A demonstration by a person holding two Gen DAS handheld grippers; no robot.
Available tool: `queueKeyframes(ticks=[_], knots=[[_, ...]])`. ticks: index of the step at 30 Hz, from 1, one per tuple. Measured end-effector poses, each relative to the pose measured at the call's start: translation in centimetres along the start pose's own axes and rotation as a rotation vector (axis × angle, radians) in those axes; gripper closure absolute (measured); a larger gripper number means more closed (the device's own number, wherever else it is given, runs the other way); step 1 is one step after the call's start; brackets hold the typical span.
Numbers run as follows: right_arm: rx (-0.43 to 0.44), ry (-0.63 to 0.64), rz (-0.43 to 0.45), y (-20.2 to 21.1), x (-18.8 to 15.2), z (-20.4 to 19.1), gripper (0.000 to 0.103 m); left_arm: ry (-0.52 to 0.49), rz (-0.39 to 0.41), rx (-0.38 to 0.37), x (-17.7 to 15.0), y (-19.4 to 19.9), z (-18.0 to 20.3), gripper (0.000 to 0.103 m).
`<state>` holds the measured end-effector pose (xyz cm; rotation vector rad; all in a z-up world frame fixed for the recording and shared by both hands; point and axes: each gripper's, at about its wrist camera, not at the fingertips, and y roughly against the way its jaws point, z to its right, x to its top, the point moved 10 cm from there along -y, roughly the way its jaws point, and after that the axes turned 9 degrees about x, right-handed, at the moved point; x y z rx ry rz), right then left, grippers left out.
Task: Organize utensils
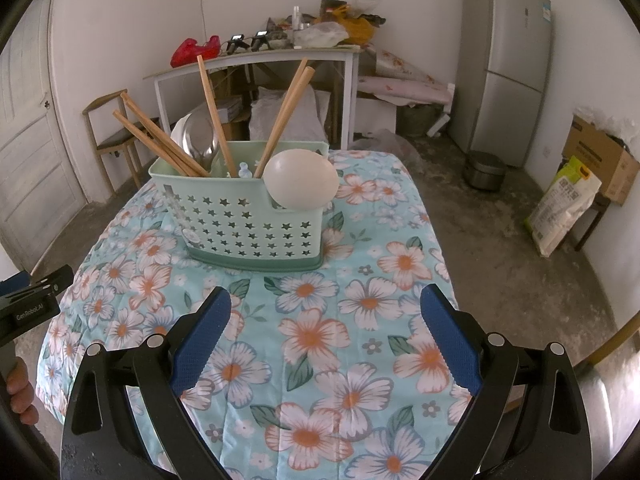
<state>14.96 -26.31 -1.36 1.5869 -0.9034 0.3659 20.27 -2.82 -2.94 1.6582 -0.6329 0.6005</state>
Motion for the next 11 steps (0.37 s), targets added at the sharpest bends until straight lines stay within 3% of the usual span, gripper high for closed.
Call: queueKeyframes(ticks=[11], knots=[[0.001,0.000,0.001,0.05,-0.02,-0.02,0.011,-0.005,-0.016,-0.014,0.21,-0.29,-0.48,0.006]])
